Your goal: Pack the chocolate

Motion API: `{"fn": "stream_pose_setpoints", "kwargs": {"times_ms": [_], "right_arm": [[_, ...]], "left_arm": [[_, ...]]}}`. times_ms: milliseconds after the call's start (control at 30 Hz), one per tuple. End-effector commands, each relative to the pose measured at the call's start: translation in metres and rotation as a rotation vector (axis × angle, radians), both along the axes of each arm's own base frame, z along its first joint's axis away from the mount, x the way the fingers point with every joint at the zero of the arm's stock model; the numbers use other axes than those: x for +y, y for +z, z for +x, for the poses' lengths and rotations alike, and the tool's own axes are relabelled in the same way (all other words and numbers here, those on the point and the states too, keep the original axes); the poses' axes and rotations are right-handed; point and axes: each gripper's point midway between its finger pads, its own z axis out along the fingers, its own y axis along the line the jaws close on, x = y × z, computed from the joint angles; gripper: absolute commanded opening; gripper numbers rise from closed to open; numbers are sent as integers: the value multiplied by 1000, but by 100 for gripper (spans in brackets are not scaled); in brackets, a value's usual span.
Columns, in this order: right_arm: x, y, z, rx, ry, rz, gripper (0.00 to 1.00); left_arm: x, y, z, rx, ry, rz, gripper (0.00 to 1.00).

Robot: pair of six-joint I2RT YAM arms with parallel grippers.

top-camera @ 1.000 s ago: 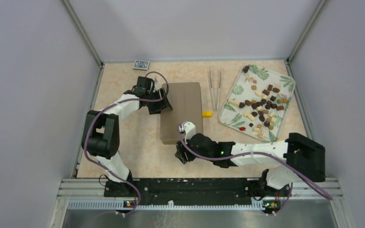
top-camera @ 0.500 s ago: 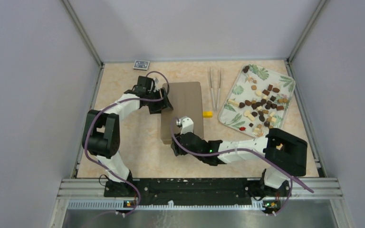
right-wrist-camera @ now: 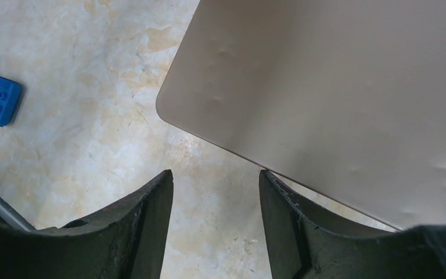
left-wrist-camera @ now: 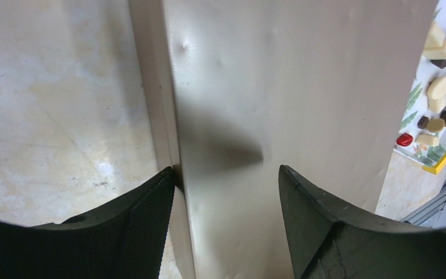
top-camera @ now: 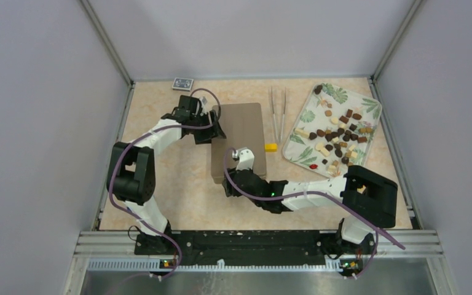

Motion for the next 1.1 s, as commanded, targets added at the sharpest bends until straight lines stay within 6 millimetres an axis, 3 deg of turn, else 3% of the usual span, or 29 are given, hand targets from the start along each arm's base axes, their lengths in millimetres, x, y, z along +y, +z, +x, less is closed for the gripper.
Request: {"fn": "stream_pose_setpoints", "kwargs": {"times_ms": [0,267,433,567,733,867,1067], "right_arm": [[1,30,15,-56,-63,95,56],[-7,39,13,-72,-64,103,55],[-11,61,5,-96,-28,143,55],[-33,82,14,-139,-110,142,55],[-67,89,38,-124,-197,109,55],[-91,66,50,-71,-255,56,55],[-112,-6,46,48,-282,-25,54]], "left_arm": [[-14,18,12,-52,-45,-38,71],[-16,12,15,-37,-43,-41,71],[-14,3,14,-18,-34,-25,71],[-14,-6,14,0,-32,-21,71],[-15,-11,15,10,-34,-24,70],[-16,-11,17,9,-34,-26,70],[-19,-13,17,16,-39,-30,70]]}}
